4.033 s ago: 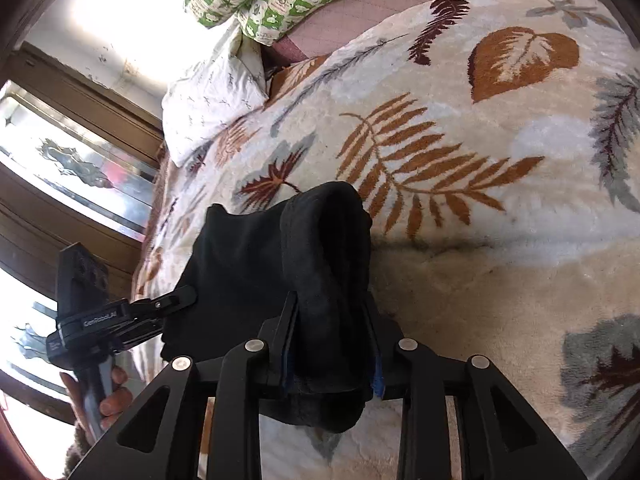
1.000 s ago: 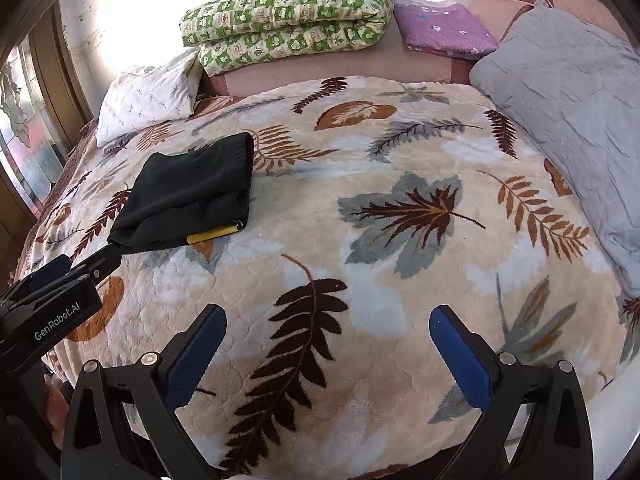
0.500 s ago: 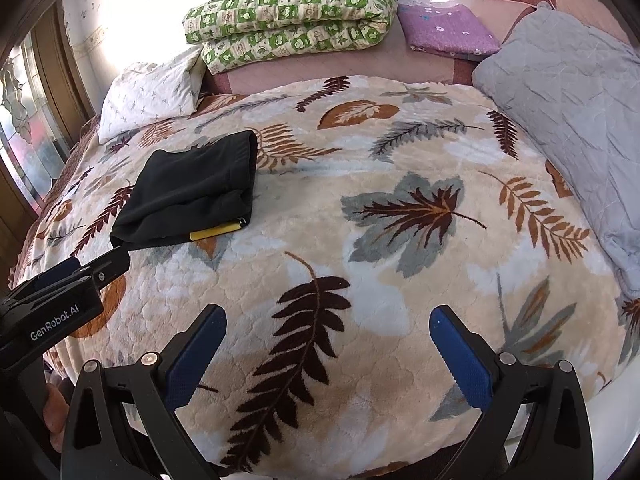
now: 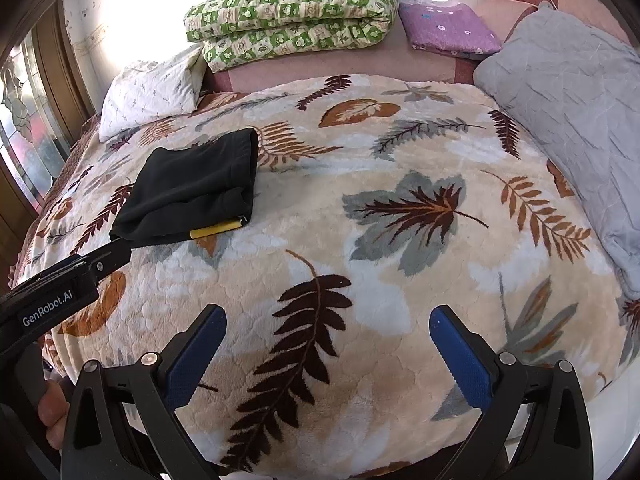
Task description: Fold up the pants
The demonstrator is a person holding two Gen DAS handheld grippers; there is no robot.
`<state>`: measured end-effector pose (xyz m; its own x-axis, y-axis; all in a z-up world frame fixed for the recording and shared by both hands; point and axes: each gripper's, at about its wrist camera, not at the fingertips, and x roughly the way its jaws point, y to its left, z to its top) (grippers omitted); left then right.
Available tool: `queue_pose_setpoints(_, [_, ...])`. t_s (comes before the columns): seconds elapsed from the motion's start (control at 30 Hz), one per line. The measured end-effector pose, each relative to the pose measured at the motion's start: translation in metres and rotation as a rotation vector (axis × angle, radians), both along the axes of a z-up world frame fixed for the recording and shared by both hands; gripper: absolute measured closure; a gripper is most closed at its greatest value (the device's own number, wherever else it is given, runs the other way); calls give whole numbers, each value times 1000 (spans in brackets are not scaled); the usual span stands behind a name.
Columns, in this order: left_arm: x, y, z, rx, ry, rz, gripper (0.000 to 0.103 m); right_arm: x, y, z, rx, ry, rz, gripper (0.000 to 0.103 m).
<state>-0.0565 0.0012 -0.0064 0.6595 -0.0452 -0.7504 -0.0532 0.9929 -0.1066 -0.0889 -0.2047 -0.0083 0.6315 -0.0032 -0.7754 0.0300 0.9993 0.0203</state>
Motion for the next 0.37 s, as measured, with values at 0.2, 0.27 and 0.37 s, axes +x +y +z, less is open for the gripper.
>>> queue_pose_setpoints(0.2, [2, -1, -3, 40, 10, 13, 19, 0, -1, -1, 2, 1, -1, 1])
queue_pose_setpoints(0.27, [3, 0, -4, 37, 21, 12, 19, 1, -1, -2, -1, 4, 0, 1])
queue_pose_setpoints(0.37, [4, 0, -6, 40, 28, 13, 19, 2, -2, -3, -2, 4, 0, 1])
